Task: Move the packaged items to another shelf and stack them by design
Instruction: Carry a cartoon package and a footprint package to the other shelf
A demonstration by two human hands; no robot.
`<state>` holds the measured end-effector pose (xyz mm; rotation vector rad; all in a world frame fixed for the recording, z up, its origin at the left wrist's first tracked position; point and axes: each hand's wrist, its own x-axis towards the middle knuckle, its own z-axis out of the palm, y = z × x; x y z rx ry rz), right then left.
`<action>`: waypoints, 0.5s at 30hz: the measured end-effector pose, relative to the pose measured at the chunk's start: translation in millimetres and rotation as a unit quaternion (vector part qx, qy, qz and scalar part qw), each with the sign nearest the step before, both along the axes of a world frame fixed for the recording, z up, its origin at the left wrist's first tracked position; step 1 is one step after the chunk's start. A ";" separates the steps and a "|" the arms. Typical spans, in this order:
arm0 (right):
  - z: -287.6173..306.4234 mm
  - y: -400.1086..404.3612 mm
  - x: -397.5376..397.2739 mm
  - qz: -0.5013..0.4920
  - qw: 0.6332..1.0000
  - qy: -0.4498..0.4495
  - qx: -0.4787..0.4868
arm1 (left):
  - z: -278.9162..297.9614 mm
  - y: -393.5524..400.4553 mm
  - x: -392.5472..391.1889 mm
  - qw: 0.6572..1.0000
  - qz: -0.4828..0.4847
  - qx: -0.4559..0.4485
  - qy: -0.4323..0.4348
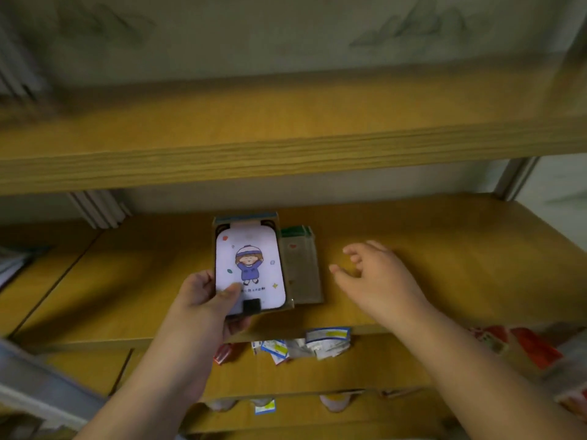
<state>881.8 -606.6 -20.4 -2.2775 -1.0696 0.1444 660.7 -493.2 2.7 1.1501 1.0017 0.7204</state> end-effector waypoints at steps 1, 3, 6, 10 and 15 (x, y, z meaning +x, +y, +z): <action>3.6 -11.7 9.0 0.006 1.000 -0.012 0.008 | -0.8 -6.1 11.1 1.000 -0.004 -0.003 -0.005; 11.2 -36.0 26.1 0.007 0.999 -0.042 0.012 | -4.0 -17.8 33.9 1.000 -0.015 -0.011 -0.010; 19.4 -72.2 47.3 -0.007 0.996 -0.084 0.006 | -9.2 -36.6 70.4 0.997 -0.073 0.002 0.008; 23.8 -113.3 63.2 -0.021 0.995 -0.100 -0.010 | -14.0 -58.1 121.0 0.987 -0.143 0.031 0.064; 23.1 -148.0 73.2 -0.025 0.996 -0.086 -0.013 | -22.6 -73.3 167.6 0.960 -0.161 0.138 0.182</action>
